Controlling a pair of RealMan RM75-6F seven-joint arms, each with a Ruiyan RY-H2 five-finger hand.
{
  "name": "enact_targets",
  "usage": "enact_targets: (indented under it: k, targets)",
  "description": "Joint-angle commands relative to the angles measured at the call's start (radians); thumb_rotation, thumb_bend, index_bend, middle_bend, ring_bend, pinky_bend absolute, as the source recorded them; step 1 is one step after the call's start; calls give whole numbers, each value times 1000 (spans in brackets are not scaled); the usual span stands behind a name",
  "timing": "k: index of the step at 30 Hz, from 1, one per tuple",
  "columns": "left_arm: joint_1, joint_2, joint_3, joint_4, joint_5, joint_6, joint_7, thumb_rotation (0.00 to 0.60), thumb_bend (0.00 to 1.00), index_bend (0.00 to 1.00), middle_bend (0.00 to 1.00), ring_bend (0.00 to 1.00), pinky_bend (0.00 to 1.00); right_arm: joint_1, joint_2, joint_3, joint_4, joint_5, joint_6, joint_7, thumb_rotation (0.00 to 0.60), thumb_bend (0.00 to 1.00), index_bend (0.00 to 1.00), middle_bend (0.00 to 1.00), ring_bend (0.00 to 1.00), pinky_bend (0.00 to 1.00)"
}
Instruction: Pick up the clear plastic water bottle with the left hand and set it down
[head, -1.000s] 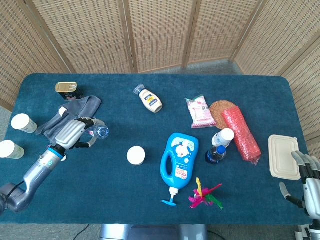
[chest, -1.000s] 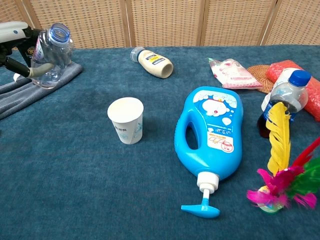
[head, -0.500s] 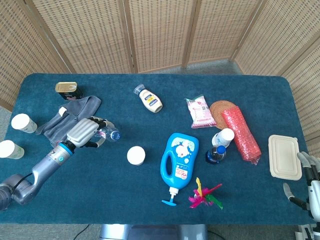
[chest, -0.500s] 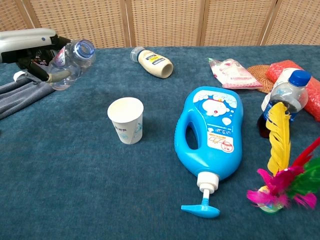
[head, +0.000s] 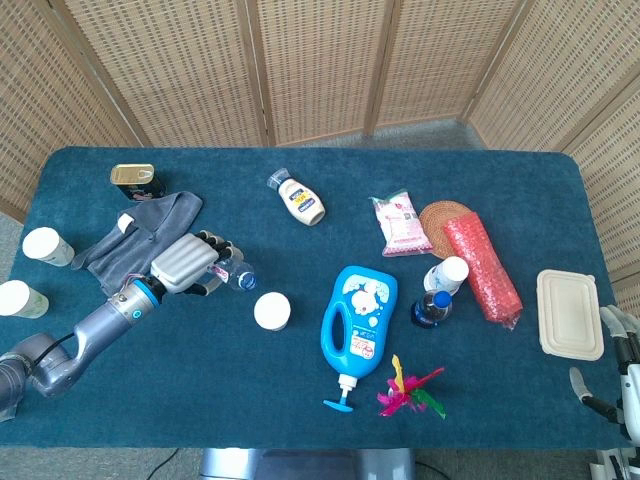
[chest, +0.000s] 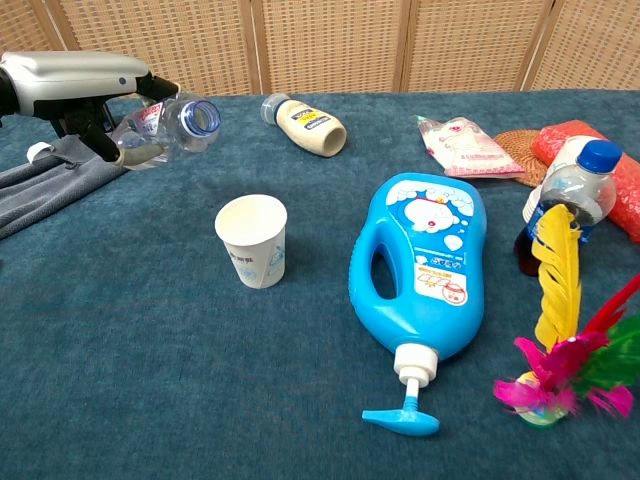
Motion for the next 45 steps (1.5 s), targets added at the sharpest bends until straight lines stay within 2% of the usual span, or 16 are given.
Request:
enact_targets:
  k: [1,17,45]
  targets:
    - [-12,9,7,-6,6,-12,16,600,638,300,373,396,455,-2,-1,0,1,-2,3,0,600,383,0,50,0,0]
    - [-58,69,32,-36,30,-54,121,600,638,301,375,395,448,-6,-14,1,8,-5,7,2,600,381,0,50,0,0]
    - [-166,56,37,-37,64,-135,332,600,639,304,371,396,448,-26,-33,4,59,4,25,59,600,382,0,50,0,0]
